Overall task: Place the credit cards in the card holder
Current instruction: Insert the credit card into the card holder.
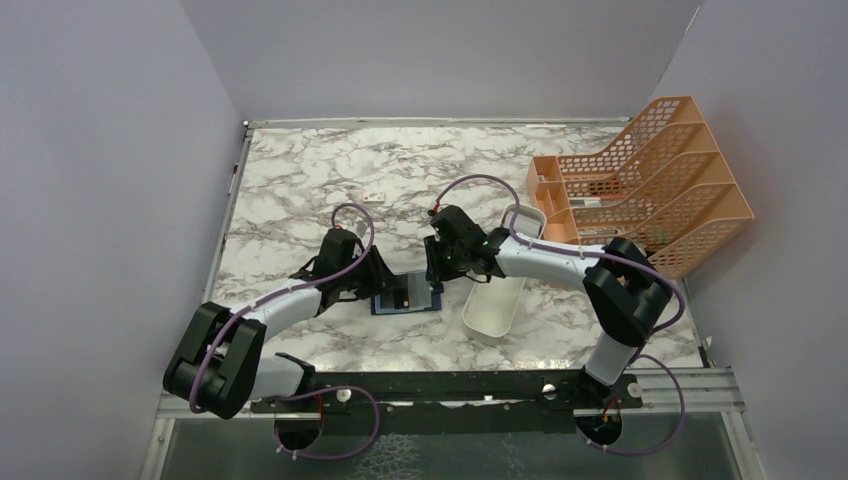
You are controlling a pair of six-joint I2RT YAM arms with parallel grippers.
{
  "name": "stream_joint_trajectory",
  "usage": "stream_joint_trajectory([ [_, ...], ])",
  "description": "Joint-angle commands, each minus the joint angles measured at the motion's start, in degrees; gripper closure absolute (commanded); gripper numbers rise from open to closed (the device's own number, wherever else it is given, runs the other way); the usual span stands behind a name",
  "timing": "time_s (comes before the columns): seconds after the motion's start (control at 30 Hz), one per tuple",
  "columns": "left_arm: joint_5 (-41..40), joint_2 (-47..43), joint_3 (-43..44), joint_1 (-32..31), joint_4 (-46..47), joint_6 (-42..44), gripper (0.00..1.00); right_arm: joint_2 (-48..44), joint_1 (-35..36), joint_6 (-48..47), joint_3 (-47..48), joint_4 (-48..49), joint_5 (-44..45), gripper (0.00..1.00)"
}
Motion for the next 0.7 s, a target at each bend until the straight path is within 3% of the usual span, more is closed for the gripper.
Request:
stream_joint_trajectory([
  [0.0, -1.58, -1.41, 0.49, -0.17, -2.29, 1.76, 0.58, -0.64, -0.26, 0.54, -0.97, -1.45, 2.29, 0.64],
  [0.67, 1.11, 1.30, 0.26, -3.02, 3.15, -1.64, 0.55, 3.03, -0.26, 0.40, -2.00, 0.75, 0.71, 0.65],
])
